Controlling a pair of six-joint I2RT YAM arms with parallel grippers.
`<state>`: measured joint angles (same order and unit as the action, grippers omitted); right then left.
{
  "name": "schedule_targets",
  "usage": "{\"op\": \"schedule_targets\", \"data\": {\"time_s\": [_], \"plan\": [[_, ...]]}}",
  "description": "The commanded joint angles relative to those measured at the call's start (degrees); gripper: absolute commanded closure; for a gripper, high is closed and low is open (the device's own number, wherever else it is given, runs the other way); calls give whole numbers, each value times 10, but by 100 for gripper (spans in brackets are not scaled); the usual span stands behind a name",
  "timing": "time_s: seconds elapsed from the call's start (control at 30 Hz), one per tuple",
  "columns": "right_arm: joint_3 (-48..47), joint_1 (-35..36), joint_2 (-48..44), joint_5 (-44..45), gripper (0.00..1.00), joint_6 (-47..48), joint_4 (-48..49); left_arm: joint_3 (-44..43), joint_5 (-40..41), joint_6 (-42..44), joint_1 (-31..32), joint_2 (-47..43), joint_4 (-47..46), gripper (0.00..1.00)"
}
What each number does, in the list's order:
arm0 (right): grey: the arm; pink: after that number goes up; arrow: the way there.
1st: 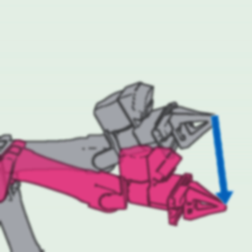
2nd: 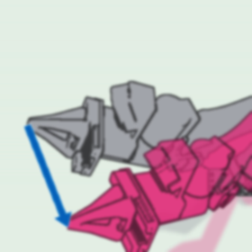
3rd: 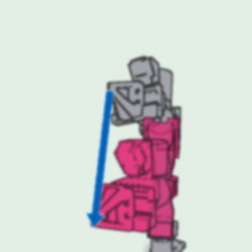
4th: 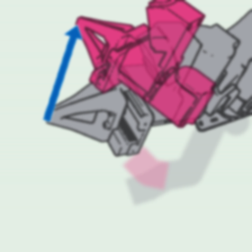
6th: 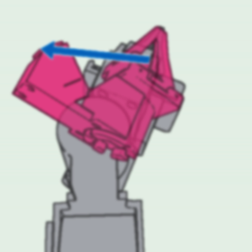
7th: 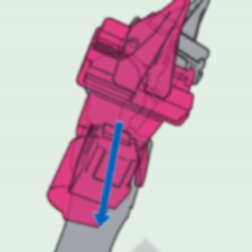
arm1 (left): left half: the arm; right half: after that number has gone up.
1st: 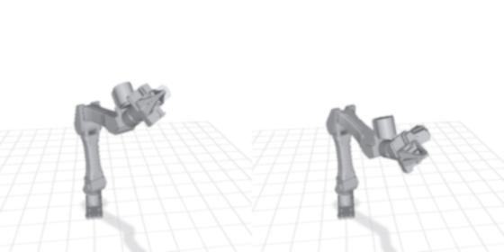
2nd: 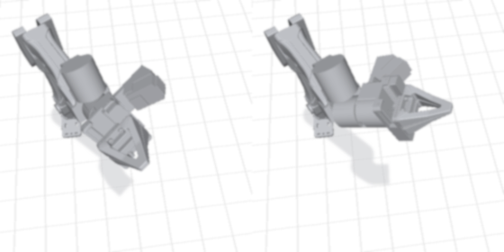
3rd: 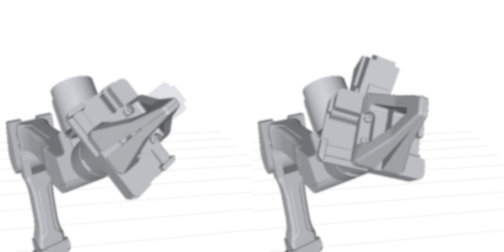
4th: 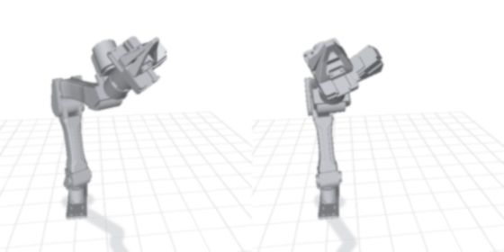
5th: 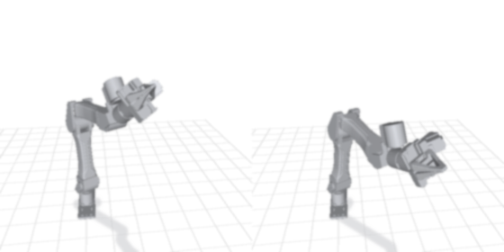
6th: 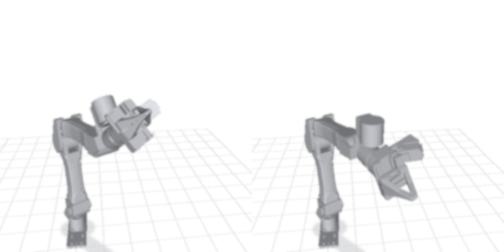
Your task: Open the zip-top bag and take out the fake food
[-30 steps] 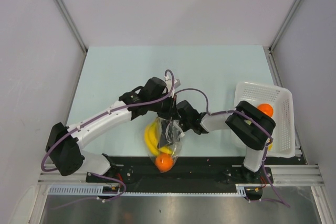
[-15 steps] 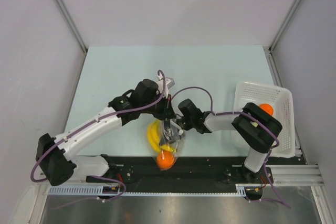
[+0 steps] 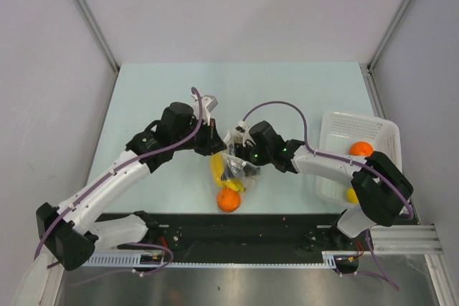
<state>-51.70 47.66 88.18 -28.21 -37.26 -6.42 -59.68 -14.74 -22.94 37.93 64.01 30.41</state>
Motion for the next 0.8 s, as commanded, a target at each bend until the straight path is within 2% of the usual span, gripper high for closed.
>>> {"op": "schedule_targets", "data": {"time_s": [0.0, 0.03, 0.17, 0.2, 0.3, 0.33, 0.37, 0.43, 0.57, 0.6, 0.63, 0.77], "plan": [[-22, 8, -12, 72, 100, 10, -62, -21, -100, 11, -14, -6, -49, 99], [-21, 9, -14, 69, 100, 4, -48, -30, -112, 3, -14, 7, -45, 98], [-14, -11, -5, 48, 100, -29, -3, -18, -85, 7, -14, -17, -42, 56], [-14, -16, 0, 41, 100, -41, 0, -14, -64, 13, -14, -27, -40, 42], [-22, -26, 1, 32, 100, -63, 12, -4, -22, 46, -14, -54, -19, 23], [-26, -27, 3, 29, 100, -69, 17, 4, -14, 59, -14, -57, -5, 9], [-31, -30, 7, 21, 100, -73, 18, 11, -2, 62, -14, -70, 2, 1], [-50, -34, 20, 9, 100, -79, 14, 41, 14, 61, -14, -84, 8, 0], [-51, -44, 28, -21, 100, -94, 42, 98, -5, 37, -21, -114, -4, 1], [-51, -44, 28, -19, 95, -92, 40, 110, -10, 32, -22, -122, -4, 2], [-52, -44, 30, -16, 93, -85, 30, 113, -22, 31, -24, -126, -6, 2], [-79, -38, 47, 28, 92, -49, -42, 101, -61, 32, -38, -131, -16, 3]]}}
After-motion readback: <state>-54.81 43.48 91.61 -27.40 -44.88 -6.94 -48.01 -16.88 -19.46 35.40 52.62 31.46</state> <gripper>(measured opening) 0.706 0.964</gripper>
